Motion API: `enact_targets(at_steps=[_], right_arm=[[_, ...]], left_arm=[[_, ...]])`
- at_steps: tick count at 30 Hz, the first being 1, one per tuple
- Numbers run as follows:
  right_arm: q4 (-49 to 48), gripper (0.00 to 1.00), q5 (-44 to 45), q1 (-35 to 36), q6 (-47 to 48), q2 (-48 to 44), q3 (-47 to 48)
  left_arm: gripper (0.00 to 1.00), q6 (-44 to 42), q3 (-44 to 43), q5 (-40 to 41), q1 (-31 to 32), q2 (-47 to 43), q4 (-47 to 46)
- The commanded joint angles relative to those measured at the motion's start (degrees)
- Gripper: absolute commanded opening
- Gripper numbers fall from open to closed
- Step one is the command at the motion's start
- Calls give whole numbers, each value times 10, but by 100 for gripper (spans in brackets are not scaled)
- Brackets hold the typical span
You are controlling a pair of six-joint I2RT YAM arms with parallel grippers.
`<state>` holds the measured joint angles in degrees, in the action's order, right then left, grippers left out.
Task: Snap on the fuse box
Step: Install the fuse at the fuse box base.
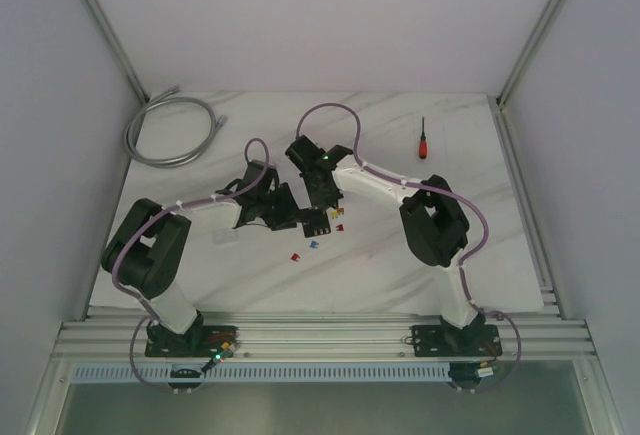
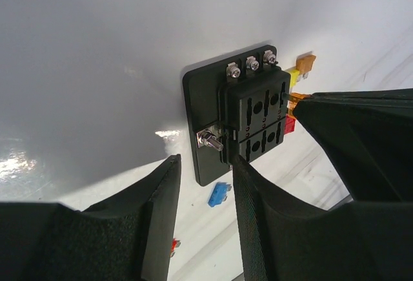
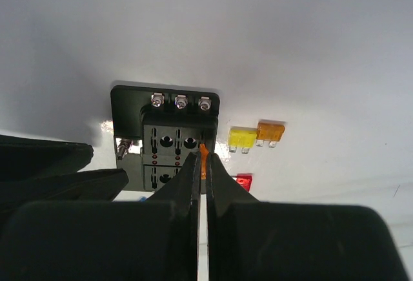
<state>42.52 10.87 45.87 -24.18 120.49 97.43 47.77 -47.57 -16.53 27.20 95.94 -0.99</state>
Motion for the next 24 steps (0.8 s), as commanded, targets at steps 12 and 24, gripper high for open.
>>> enact_targets(at_steps=[12, 24], right_arm=[[-22, 0, 37, 9, -9, -26, -29], [-35, 0, 39, 11, -9, -40, -36]], left_arm=[[44, 18, -14, -13, 8, 17, -13], [41, 26, -15, -16, 10, 28, -13]])
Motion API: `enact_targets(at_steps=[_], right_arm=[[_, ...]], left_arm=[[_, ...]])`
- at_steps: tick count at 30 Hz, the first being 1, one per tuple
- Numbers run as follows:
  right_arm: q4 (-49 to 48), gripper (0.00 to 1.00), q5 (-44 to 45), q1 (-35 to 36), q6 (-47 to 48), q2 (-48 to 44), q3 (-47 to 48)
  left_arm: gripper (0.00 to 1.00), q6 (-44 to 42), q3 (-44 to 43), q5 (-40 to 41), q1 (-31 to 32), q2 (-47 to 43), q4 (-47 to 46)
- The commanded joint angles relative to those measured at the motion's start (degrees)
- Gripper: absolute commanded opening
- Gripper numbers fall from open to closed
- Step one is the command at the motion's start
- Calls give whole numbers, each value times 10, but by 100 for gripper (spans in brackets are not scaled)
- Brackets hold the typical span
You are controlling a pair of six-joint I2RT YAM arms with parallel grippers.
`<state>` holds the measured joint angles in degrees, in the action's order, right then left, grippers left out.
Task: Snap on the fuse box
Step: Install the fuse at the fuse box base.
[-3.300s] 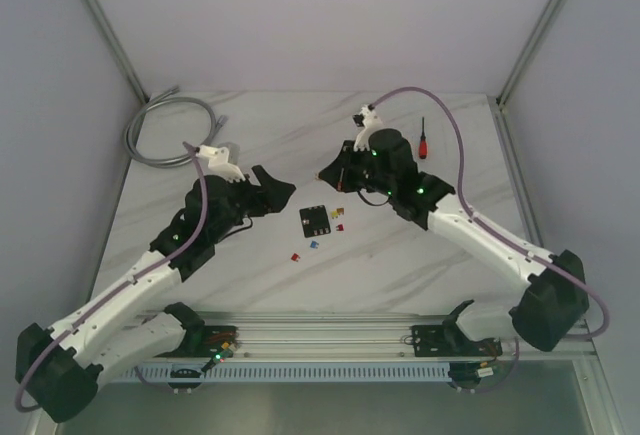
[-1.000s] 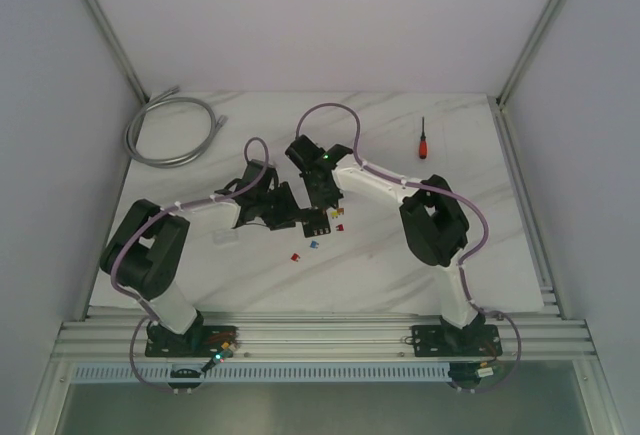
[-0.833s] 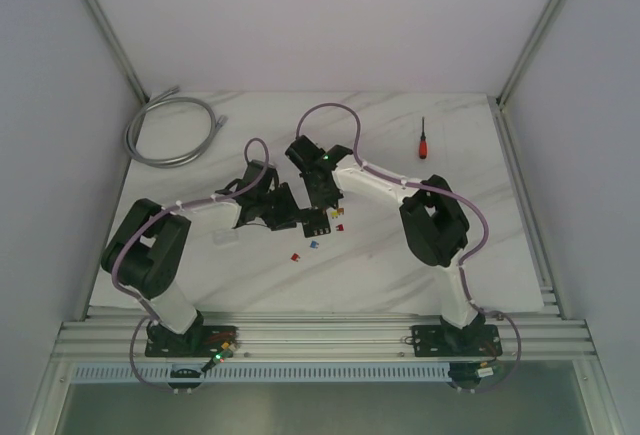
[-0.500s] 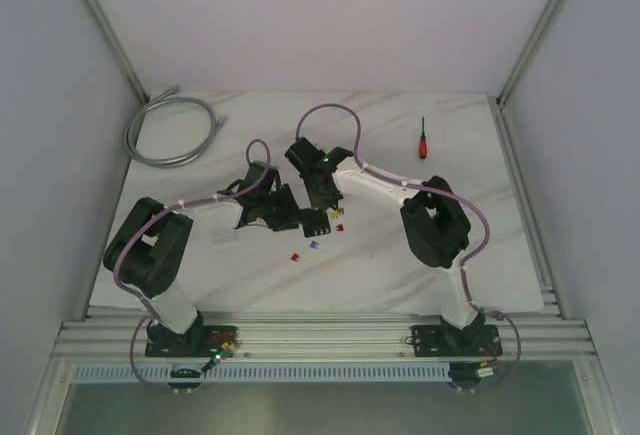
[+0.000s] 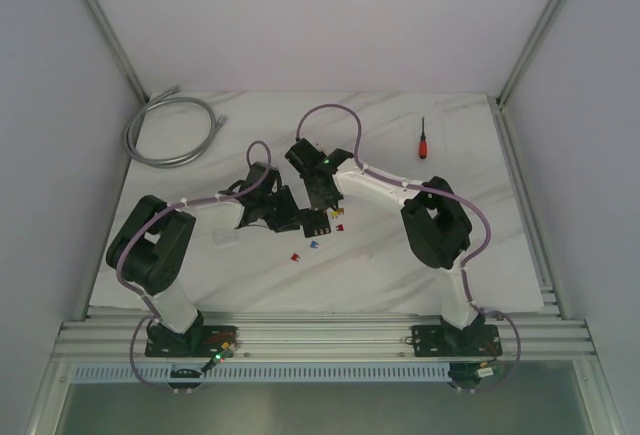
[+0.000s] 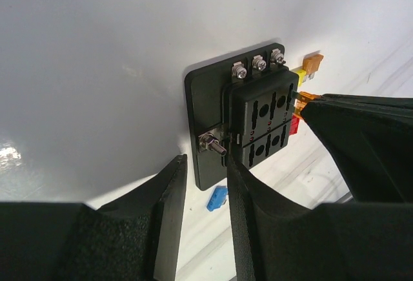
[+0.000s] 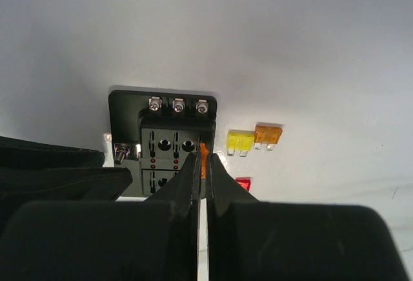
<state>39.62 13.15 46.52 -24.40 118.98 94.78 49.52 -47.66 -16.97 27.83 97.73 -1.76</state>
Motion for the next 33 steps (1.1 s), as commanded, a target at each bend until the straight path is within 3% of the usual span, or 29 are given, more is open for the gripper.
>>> enact_targets(at_steps=[1, 33], right_arm=[[-7, 0, 16, 4, -6, -26, -9], [-57, 0, 29, 15, 15, -48, -46]], left_arm=[[41, 8, -15, -12, 4, 10, -6], [39, 12, -17, -17, 3, 17, -5]])
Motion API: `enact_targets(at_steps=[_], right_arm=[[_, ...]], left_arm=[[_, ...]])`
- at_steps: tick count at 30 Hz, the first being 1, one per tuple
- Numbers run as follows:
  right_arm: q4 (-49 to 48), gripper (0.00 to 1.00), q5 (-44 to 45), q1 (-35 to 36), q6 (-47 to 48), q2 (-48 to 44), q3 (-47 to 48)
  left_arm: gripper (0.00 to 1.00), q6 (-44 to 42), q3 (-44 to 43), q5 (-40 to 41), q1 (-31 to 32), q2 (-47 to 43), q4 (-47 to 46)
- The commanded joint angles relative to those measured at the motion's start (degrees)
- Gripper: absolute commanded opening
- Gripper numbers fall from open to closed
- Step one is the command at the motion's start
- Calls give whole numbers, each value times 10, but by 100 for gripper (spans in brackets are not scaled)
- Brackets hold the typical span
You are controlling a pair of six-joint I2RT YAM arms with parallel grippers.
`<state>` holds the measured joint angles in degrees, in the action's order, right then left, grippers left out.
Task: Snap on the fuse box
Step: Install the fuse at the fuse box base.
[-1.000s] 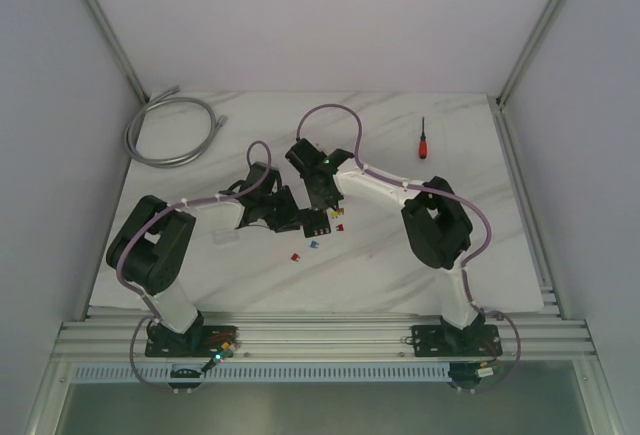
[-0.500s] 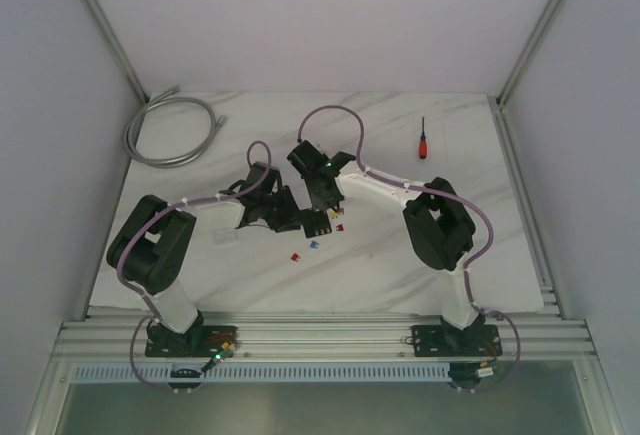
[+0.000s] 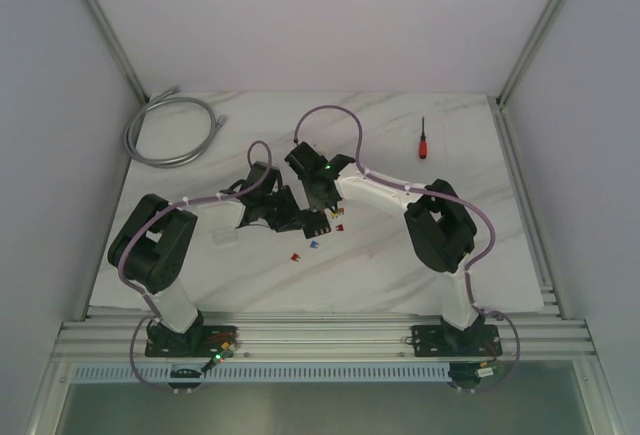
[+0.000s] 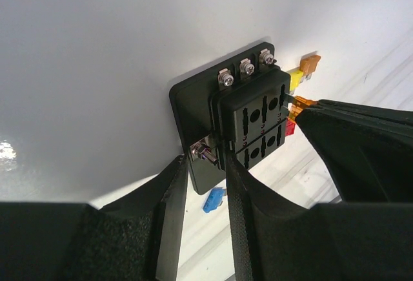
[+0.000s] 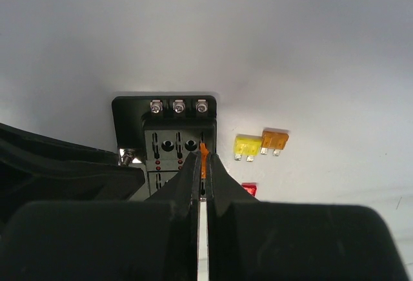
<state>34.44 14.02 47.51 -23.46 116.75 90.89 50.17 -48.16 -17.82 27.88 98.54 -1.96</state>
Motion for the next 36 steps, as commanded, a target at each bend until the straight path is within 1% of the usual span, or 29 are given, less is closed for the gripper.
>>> enact_targets(at_steps=[1, 12, 36], right_arm=[[-6, 0, 22, 5, 6, -27, -8], [-18, 0, 30, 6, 21, -20, -23], [-56, 0, 26, 15, 59, -41, -45]], left_arm=[[39, 5, -13, -8, 3, 9, -3], [39, 8, -11, -9, 3, 9, -3], [38, 9, -12, -10, 2, 12, -3]])
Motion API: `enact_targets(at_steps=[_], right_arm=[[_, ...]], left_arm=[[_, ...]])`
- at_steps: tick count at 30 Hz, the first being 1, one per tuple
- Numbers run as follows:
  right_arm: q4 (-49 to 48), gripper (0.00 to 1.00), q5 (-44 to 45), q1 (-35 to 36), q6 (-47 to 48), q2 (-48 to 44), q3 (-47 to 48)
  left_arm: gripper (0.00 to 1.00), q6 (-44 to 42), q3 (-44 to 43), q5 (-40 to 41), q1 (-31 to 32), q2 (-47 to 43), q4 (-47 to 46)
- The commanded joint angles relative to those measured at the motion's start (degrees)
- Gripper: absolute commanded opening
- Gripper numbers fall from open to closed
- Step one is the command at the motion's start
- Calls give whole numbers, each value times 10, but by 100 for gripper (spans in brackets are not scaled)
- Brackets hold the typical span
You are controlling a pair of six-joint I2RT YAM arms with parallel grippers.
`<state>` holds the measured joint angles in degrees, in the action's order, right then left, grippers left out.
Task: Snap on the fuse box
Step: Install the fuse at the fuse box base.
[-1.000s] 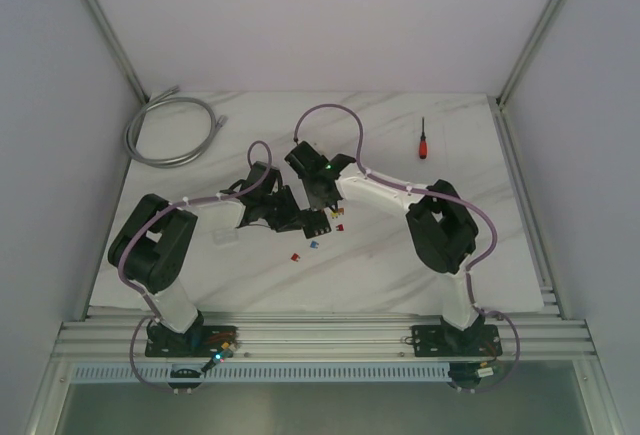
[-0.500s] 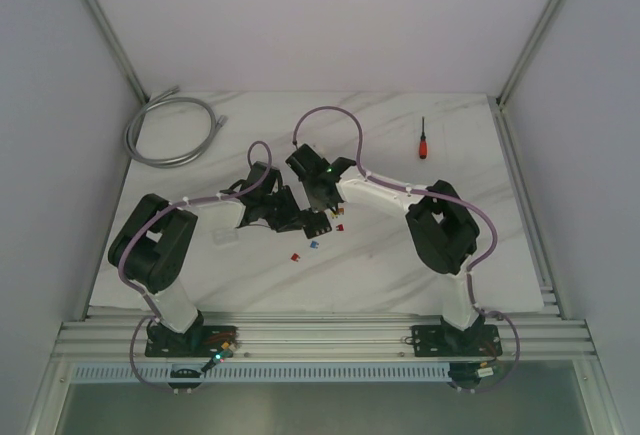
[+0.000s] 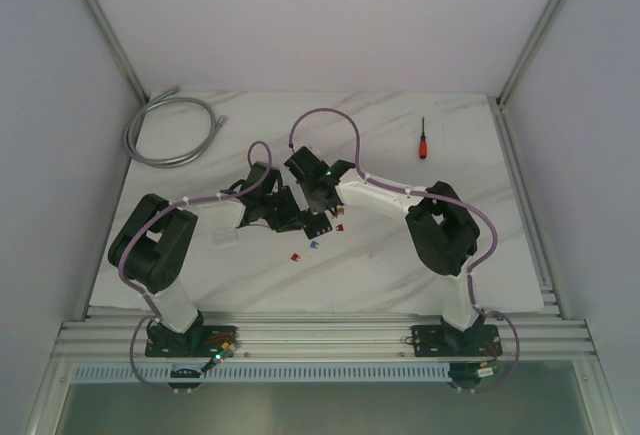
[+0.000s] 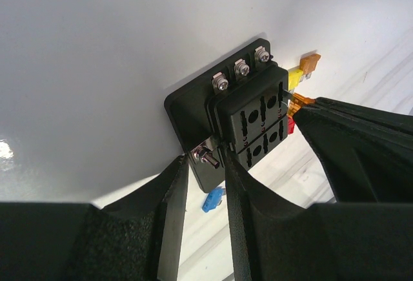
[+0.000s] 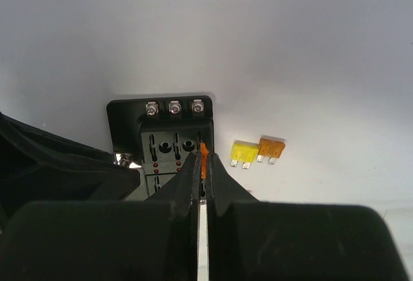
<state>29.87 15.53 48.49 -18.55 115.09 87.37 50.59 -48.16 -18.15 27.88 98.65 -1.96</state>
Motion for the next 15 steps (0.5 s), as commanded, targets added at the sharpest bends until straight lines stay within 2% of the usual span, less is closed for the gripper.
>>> enact_targets(at_steps=[1, 15], right_arm=[[-10, 0, 12, 5, 11, -24, -10], [-10, 0, 16, 6, 36, -7, -17]], left_arm=[[38, 5, -12, -6, 2, 11, -3], [38, 4, -14, -6, 3, 12, -1]])
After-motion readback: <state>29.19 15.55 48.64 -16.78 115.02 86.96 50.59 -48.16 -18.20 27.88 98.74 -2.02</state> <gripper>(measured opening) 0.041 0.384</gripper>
